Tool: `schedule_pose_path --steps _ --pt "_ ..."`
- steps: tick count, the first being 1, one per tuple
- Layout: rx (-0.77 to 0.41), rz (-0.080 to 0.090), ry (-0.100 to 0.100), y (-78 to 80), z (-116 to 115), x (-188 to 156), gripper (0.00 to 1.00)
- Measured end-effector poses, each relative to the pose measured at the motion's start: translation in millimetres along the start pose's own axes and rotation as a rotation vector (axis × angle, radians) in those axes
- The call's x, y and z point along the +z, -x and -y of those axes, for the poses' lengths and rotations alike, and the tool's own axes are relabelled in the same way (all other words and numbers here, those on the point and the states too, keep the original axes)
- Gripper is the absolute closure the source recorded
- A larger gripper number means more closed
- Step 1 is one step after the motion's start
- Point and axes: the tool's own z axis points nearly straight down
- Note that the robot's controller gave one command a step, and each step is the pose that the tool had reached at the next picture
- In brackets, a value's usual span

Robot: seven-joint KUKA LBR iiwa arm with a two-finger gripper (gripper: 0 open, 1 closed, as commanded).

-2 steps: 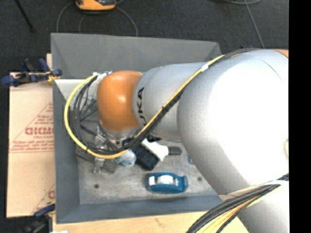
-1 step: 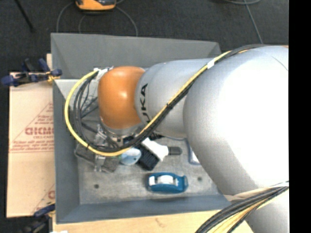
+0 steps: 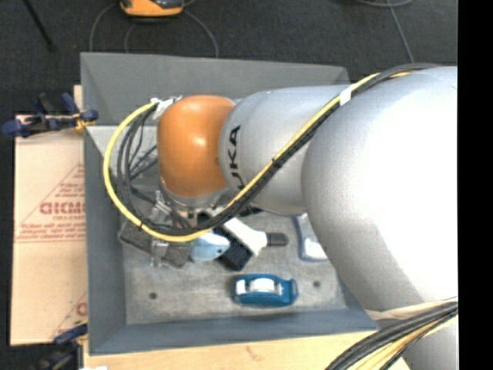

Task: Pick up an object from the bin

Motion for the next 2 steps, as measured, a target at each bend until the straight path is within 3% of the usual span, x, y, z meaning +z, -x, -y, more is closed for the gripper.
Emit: schedule_pose_path --steps 2 --pt "0.0 0.0 0.0 0.0 0.0 0.0 1.0"
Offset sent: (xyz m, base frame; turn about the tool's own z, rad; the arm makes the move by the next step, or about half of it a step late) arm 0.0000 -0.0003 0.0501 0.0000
